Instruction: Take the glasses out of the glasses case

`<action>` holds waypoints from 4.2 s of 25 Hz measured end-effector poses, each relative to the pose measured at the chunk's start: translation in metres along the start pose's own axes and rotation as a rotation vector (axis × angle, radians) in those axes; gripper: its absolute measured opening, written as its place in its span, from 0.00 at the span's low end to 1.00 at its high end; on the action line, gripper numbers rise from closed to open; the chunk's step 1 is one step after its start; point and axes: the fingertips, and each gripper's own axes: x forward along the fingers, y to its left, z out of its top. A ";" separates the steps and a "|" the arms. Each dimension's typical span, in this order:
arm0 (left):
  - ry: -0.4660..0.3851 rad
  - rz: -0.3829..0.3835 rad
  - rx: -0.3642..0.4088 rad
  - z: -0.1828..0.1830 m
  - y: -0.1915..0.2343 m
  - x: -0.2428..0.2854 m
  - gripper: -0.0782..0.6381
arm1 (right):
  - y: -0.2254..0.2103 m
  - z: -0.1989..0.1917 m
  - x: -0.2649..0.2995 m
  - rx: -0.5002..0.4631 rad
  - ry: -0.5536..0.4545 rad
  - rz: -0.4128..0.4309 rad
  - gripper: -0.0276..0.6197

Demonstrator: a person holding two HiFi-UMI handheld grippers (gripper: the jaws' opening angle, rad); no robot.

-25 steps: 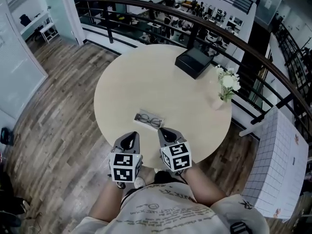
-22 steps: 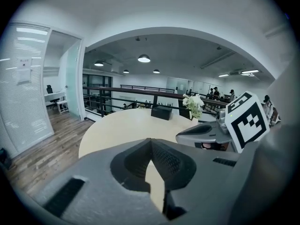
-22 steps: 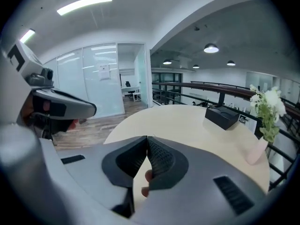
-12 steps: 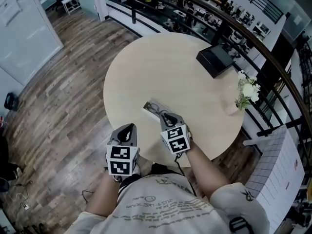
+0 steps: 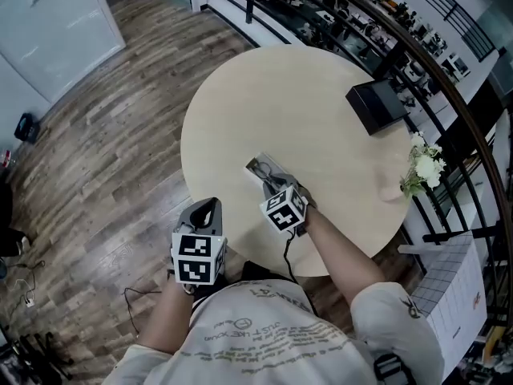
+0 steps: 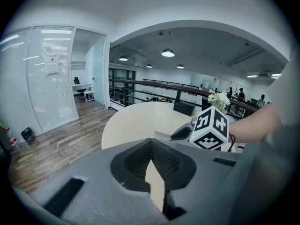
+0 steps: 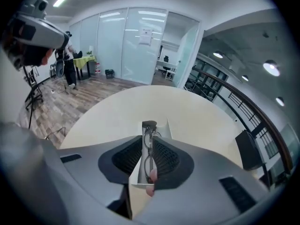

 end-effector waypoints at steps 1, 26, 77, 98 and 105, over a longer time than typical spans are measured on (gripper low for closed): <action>0.004 0.008 -0.005 -0.001 0.002 0.000 0.12 | 0.000 -0.003 0.006 -0.023 0.021 0.003 0.17; 0.032 0.047 -0.059 -0.013 0.018 0.006 0.12 | -0.001 -0.050 0.058 -0.230 0.244 -0.029 0.16; -0.185 -0.272 0.158 0.058 -0.045 -0.005 0.12 | -0.038 0.071 -0.182 0.511 -0.470 -0.467 0.08; -0.200 -0.454 0.223 0.071 -0.091 0.003 0.12 | -0.053 0.017 -0.240 0.651 -0.494 -0.719 0.08; -0.182 -0.445 0.228 0.066 -0.089 0.009 0.12 | -0.052 0.016 -0.234 0.664 -0.497 -0.703 0.08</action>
